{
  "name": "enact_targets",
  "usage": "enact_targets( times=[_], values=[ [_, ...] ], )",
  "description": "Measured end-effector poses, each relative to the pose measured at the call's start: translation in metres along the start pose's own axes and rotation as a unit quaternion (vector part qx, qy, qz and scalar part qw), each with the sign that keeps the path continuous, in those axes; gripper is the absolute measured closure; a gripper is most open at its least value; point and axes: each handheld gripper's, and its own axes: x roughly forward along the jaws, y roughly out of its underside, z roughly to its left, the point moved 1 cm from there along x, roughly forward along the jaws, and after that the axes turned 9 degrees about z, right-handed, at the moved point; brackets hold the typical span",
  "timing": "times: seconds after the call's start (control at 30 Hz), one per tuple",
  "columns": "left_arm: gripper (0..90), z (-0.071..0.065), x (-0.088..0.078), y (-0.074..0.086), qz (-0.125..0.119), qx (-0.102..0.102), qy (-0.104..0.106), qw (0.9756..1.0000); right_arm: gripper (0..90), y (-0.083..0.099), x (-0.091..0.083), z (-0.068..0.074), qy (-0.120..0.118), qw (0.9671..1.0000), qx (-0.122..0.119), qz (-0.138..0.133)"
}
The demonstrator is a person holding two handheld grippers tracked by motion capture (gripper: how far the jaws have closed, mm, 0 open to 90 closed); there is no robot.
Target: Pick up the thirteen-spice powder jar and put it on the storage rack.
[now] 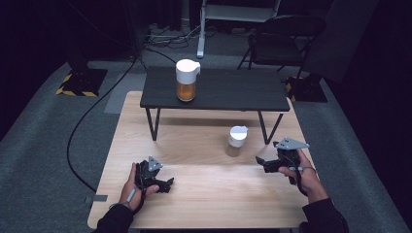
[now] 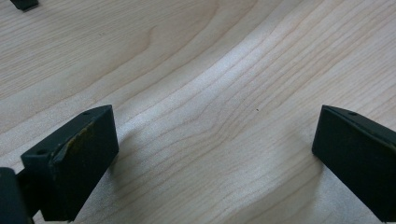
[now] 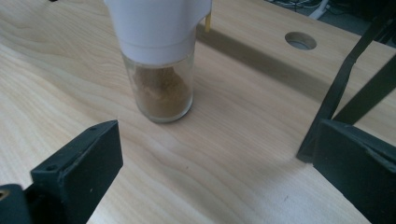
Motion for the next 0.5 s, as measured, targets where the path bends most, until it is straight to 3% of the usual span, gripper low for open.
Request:
enact_targets(
  times=[0.5],
  values=[
    [0.4, 0.0, 0.0, 0.0, 0.0, 0.0, 0.0, 1.0, 1.6, -0.023, 0.028, 0.002, -0.002, 1.0, -0.003, 0.002]
  ],
)
